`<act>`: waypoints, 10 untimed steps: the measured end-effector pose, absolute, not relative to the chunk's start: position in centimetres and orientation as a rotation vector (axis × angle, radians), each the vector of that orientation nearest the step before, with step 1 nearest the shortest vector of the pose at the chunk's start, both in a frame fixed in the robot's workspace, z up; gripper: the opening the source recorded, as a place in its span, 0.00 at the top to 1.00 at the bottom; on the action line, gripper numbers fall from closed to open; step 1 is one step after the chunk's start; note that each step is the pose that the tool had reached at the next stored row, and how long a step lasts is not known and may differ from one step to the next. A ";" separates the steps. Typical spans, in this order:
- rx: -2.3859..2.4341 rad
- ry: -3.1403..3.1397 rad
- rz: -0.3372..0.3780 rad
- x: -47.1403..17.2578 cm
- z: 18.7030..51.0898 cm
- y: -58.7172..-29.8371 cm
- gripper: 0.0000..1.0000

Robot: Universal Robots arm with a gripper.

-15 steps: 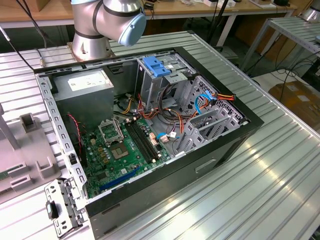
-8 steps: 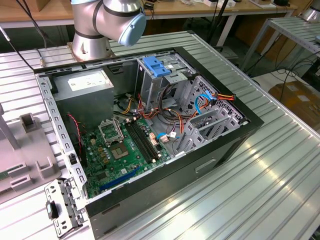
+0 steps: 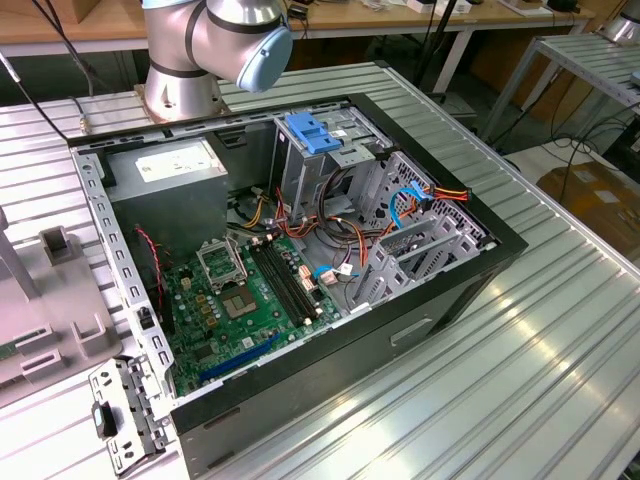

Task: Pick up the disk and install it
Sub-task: 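Pick up the disk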

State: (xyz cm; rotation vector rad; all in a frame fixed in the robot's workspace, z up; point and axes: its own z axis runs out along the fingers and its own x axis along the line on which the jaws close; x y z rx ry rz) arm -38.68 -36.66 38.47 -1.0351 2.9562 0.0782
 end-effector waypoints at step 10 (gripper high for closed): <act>-1.092 2.937 0.079 -38.7 38.5 -36.7 0.89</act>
